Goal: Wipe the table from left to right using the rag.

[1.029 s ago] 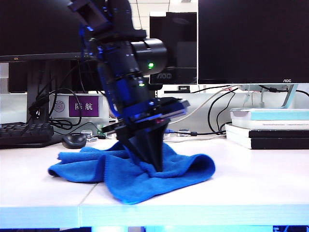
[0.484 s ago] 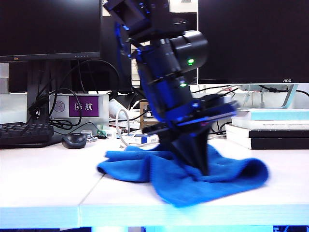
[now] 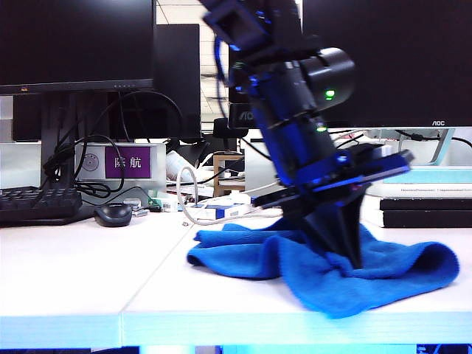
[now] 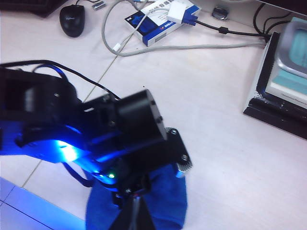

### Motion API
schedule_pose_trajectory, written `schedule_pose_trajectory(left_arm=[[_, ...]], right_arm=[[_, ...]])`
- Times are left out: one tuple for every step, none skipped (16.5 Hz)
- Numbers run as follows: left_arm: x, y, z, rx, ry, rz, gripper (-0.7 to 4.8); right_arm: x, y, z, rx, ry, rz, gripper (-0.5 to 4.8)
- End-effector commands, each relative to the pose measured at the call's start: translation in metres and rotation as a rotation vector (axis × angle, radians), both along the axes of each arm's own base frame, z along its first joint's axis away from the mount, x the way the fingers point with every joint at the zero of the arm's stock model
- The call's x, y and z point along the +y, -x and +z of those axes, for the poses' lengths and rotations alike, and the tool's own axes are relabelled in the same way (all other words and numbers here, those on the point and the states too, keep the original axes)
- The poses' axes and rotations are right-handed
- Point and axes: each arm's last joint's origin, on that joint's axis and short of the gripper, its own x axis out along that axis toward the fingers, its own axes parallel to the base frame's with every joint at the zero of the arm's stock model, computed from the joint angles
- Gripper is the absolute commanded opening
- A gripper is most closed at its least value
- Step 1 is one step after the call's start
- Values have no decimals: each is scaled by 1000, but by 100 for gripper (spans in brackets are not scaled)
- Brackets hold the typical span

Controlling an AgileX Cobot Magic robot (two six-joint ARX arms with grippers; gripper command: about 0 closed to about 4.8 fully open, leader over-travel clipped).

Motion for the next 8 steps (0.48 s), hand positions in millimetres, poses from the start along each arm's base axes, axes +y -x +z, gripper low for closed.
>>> schedule_pose_trajectory(left_arm=[[-12, 3, -9, 30, 5, -10, -5], [-16, 6, -13, 34, 2, -18, -5], [-19, 9, -17, 35, 0, -26, -5], [-22, 12, -19, 34, 2, -35, -5], [-30, 17, -23, 35, 2, -54, -5], [-38, 19, -23, 46, 12, -70, -5], [-46, 20, -23, 46, 17, -79, -5], [-53, 21, -24, 47, 22, -81, -5]], right_arm=[[-1, 1, 3, -21, -19, -7, -1], [-1, 1, 3, -21, -19, -7, -1], [-1, 1, 3, -21, -19, -6, -1], [-1, 1, 3, -21, -19, -7, -1], [-1, 1, 3, -21, -19, -7, -1], [-1, 1, 3, -21, -20, -7, -1], [-1, 1, 3, -21, -20, -7, -1], [-1, 1, 3, -19, -23, -2, -1]])
